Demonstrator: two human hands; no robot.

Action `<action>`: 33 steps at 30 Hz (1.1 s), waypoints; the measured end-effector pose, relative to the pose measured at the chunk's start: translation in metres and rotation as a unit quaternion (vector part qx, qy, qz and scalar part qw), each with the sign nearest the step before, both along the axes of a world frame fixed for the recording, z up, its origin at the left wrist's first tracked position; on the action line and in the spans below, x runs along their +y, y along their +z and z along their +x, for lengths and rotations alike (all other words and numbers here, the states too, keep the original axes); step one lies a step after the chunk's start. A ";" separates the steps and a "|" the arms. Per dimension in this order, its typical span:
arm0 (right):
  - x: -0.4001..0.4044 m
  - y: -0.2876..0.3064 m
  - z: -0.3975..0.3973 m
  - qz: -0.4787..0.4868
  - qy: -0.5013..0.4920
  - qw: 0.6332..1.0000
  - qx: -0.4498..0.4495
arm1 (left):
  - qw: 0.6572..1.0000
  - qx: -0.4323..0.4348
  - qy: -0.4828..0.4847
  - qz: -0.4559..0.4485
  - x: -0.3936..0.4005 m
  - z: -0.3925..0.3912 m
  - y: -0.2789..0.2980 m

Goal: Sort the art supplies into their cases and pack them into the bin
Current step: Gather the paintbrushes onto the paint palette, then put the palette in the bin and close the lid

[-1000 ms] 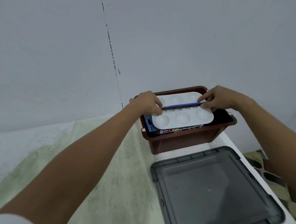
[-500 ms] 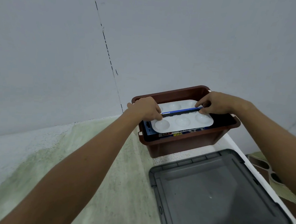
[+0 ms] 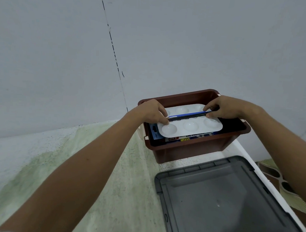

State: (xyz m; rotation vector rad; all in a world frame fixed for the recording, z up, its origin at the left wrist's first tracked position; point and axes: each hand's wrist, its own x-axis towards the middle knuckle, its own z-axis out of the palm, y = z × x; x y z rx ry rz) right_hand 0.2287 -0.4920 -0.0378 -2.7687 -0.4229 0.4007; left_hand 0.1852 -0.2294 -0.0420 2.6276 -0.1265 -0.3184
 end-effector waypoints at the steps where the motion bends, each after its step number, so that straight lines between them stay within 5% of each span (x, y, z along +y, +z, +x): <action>1: 0.000 0.000 0.001 0.002 0.000 1.000 0.000 | 1.000 0.003 -0.002 -0.001 0.001 0.001 0.000; 14: -0.001 -0.001 0.011 0.002 -0.004 1.000 0.013 | 1.000 0.025 0.001 0.011 0.004 0.015 -0.003; 20: -0.005 0.011 -0.014 0.019 -0.014 0.999 -0.027 | 0.997 -0.050 -0.001 0.054 -0.001 -0.005 0.009; 33: -0.047 0.002 -0.186 0.238 -0.088 0.962 -0.098 | 0.964 -0.217 0.051 -0.142 -0.025 -0.168 -0.011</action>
